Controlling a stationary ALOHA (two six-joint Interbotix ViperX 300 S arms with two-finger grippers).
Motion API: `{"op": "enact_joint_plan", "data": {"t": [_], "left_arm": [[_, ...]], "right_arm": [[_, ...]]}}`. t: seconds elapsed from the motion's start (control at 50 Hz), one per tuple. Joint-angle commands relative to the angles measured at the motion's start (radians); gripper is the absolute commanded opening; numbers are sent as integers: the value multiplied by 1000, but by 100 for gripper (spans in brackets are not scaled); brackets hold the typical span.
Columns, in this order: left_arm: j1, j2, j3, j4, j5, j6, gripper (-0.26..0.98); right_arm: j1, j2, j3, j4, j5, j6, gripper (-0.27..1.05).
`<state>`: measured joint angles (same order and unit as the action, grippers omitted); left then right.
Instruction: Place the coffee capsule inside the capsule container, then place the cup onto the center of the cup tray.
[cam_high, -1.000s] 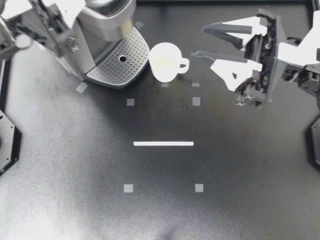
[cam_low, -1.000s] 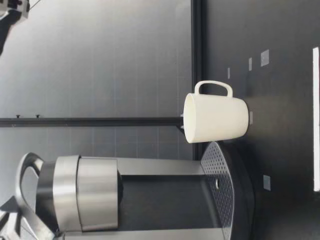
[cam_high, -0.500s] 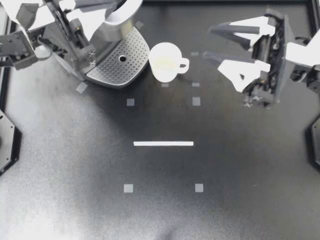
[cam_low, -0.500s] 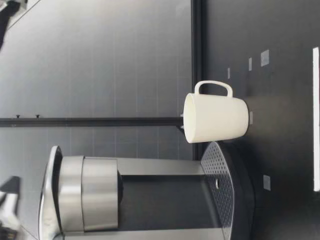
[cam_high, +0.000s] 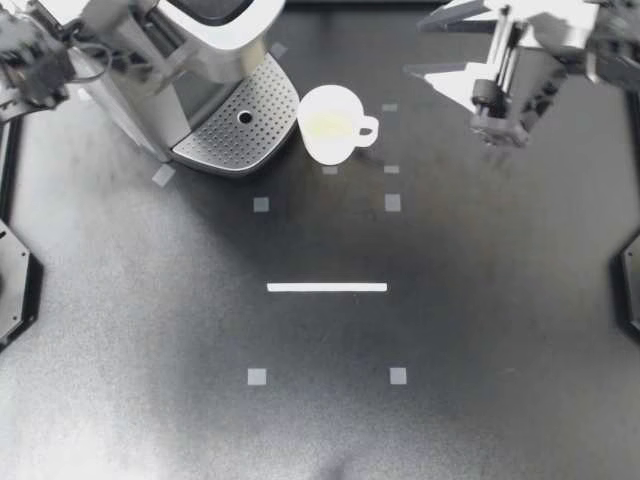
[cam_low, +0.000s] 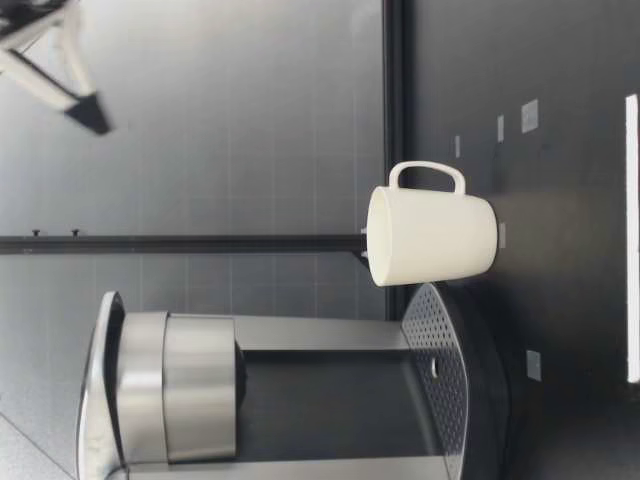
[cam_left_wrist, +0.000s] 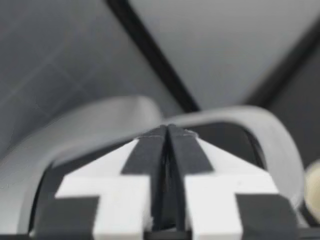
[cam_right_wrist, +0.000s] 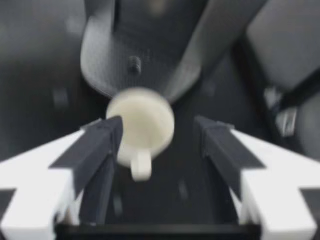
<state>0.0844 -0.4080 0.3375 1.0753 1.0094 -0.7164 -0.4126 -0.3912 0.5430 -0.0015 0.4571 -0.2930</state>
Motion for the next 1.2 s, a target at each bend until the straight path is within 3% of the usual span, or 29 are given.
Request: {"op": "enact_joint_plan", "data": {"t": [0.0, 0.1, 0.3, 0.66, 1.18], "left_arm": [[-41, -8, -100, -132, 86, 83, 11], [-77, -20, -143, -255, 104, 137, 11], [-98, -92, -110, -365, 21, 130, 11], [-98, -158, -51, -370, -44, 130, 11], [-97, -195, -9, -339, -61, 110, 11]], "right_arm": [[-15, 44, -78, 2, 120, -38, 60], [-35, 107, -120, 21, 179, -97, 60], [-94, 199, -109, 153, 179, -230, 60], [-199, 387, -100, 532, 189, -580, 60], [-199, 506, -110, 554, 124, -611, 67]]}}
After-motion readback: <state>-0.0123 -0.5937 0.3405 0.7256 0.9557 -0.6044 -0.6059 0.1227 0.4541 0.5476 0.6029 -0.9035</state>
